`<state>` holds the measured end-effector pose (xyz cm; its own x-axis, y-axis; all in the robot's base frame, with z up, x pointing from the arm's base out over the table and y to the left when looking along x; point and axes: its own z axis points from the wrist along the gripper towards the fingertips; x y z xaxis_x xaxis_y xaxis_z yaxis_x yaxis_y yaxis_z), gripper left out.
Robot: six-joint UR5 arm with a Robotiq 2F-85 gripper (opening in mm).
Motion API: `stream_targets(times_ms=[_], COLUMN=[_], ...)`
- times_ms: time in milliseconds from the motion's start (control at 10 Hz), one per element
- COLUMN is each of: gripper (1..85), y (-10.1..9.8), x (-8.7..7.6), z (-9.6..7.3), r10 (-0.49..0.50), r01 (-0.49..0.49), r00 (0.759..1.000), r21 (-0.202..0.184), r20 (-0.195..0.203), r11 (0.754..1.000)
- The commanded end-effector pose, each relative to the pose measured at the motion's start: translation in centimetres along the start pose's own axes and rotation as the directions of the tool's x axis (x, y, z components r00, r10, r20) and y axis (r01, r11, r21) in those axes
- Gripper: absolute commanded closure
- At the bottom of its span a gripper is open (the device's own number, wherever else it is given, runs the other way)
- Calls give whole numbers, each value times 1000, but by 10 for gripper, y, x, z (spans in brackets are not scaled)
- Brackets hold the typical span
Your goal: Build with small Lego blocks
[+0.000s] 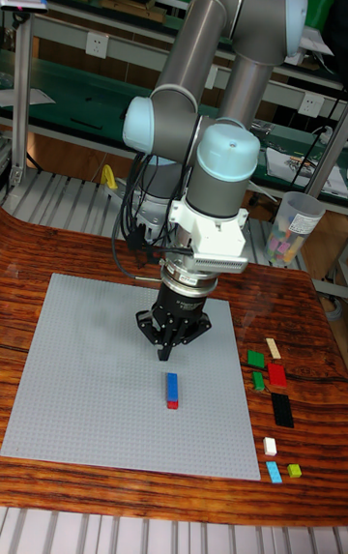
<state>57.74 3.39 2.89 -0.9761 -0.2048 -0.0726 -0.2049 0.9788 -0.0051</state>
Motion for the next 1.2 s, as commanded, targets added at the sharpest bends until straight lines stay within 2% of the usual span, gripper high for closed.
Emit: stream_targets(times_ms=[0, 700, 1100], gripper=[843, 843, 843], y=[-2, 5, 5], x=[-4, -15, -15], z=[7, 6, 7], r10=[2, -4, -12], r01=[-2, 4, 12], r00=[1000, 1000, 1000], r21=[-3, -1, -5], r20=[9, 1, 5], r11=[1000, 1000, 1000])
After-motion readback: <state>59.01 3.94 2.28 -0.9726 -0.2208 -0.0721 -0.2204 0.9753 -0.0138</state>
